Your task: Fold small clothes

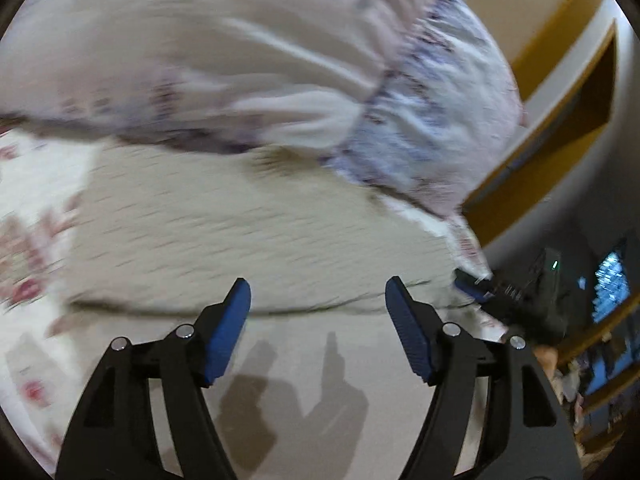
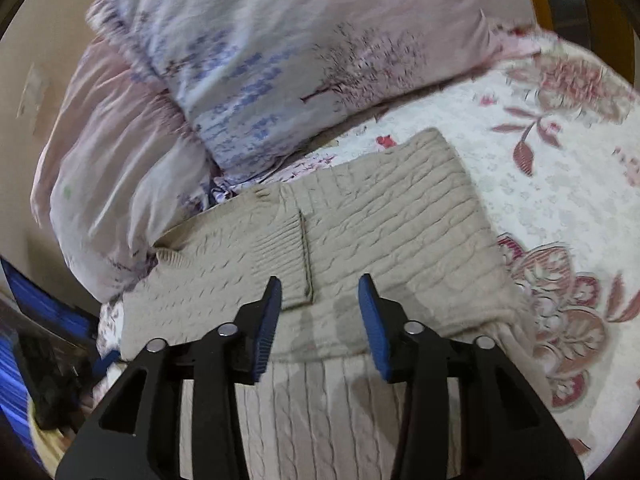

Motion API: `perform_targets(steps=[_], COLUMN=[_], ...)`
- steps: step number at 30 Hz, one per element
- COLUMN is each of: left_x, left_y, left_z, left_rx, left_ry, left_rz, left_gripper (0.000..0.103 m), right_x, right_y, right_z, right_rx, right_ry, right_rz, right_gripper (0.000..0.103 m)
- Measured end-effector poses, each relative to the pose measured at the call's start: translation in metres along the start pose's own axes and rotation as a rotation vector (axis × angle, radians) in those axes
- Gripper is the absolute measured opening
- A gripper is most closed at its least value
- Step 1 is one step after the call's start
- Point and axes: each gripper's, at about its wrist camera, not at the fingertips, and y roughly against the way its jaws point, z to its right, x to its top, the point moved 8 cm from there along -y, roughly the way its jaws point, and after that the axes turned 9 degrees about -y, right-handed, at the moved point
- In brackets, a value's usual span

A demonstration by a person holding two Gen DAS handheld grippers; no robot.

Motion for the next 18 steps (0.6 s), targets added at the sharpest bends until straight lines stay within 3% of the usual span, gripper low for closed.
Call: perform_targets(steps=[3,8,11,13,18], left_x=[-0.016,-0.039,-0.05,-0.054,-0.059], left_y=[0.017,0.032,0.032,0.027,0.026], left_z=[-0.024,-0.039,-0.04,-0.041,-0.041], left_rx=[0.078,0.089,0.091,0.092,0.091], left_ry=[0.004,0.011,0.001,0.0,-0.004], left_rz=[-0.016,-0.042,-0.069,-0.088,-0.087], left_gripper=[0.07,0.07,0.07,0.07,0.071], right_x=[-0.001,-0.011,-0.012,-0.011,-0.009], right_y=[-0.014,-0.036,-0.041,-0.038,0.012], right_z=[-0.002,-0.011,-0.017,-0.022,-0.047], right_rx=[0.035,0.051,0.052,0.054,0.116], right_ry=[-0.04,-0.047,-0.019,0.002,0.067], right_rz=[-0.055,-0.101,-0.087,-0.072,0.07], right_gripper=[0.032,0.022,0.01,0.009,0.008])
